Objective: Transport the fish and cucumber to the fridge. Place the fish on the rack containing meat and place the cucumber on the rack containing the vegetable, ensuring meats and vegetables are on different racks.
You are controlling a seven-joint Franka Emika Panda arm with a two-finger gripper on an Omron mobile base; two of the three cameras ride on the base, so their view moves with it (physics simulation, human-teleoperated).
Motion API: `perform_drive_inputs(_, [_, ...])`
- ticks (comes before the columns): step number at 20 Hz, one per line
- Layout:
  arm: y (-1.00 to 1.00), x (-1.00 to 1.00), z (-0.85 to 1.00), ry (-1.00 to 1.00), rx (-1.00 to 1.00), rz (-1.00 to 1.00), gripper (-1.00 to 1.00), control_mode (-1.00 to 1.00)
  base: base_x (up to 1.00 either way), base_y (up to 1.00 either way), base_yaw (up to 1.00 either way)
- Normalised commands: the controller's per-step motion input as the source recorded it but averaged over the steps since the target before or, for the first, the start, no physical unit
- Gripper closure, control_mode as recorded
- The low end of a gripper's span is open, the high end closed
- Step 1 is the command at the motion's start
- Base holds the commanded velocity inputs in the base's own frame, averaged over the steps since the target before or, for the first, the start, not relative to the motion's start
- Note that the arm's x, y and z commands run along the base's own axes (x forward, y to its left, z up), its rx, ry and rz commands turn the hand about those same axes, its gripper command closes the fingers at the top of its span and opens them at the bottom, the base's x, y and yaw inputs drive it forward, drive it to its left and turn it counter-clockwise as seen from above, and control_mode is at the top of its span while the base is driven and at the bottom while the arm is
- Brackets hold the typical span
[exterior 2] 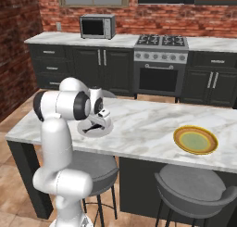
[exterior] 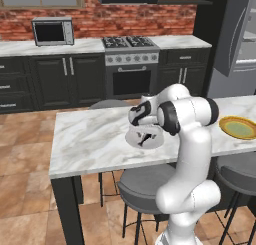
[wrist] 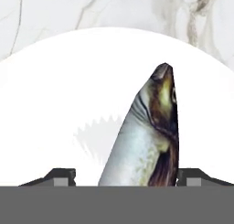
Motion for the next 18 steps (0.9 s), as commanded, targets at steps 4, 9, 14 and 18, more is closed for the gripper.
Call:
perform_drive_inputs(4, [0.1, -0.15, -0.51, 0.03, 0.0, 0.0, 1.0, -1.0, 0.0, 0.0, 0.0])
perform_drive_inputs(9, [0.0, -0.74, 0.12, -0.06, 0.0, -0.04, 1.0, -1.0, 0.0, 0.0, 0.0])
perform_drive_inputs(14, [-0.07, -0.87, 0.47, -0.07, 0.0, -0.02, 1.0, -1.0, 0.0, 0.0, 0.0])
perform_drive_inputs(18, [-0.17, -0.94, 1.0, -0.12, 0.0, 0.0, 1.0, -1.0, 0.0, 0.0, 0.0])
